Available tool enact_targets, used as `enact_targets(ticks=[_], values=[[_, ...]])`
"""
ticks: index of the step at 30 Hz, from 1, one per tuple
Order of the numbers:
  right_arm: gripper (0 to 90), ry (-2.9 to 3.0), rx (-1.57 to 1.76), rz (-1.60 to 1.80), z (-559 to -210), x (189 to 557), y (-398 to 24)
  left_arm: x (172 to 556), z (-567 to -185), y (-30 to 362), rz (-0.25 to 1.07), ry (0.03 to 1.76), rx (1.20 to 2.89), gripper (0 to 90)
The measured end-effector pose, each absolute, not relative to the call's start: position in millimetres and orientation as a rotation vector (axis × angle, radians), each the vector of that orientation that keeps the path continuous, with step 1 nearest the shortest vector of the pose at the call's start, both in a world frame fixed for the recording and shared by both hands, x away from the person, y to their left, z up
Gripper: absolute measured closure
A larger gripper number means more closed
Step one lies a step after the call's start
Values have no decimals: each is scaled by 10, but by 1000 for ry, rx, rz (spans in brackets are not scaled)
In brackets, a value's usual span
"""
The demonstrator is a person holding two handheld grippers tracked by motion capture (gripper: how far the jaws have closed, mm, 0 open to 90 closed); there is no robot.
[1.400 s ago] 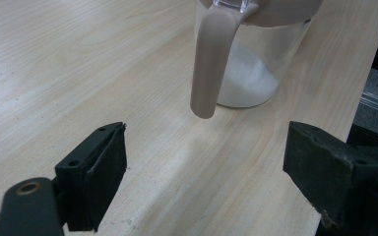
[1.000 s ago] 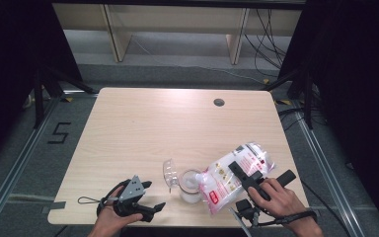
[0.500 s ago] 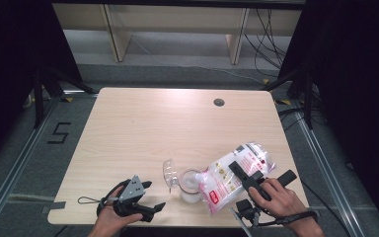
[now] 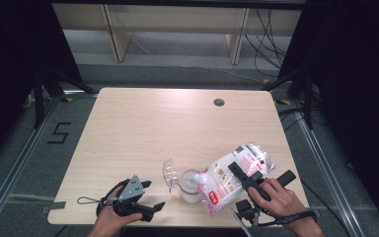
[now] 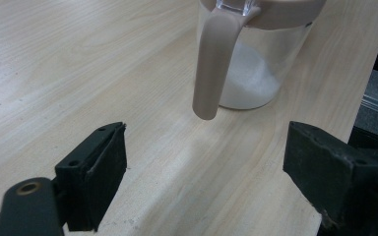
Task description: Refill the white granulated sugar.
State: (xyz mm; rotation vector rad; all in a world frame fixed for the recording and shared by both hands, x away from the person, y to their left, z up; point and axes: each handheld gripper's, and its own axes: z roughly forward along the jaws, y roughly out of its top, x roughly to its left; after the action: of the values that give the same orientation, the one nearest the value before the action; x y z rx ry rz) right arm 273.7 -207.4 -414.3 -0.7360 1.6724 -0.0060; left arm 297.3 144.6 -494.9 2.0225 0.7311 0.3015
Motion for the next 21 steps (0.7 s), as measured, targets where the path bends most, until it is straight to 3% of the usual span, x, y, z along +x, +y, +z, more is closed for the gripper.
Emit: enact_targets(ticks=[21], values=[[689, 1657, -755, -12, -4143, 2739, -2086, 2982, -4939, 1453, 310, 738, 2036, 163]])
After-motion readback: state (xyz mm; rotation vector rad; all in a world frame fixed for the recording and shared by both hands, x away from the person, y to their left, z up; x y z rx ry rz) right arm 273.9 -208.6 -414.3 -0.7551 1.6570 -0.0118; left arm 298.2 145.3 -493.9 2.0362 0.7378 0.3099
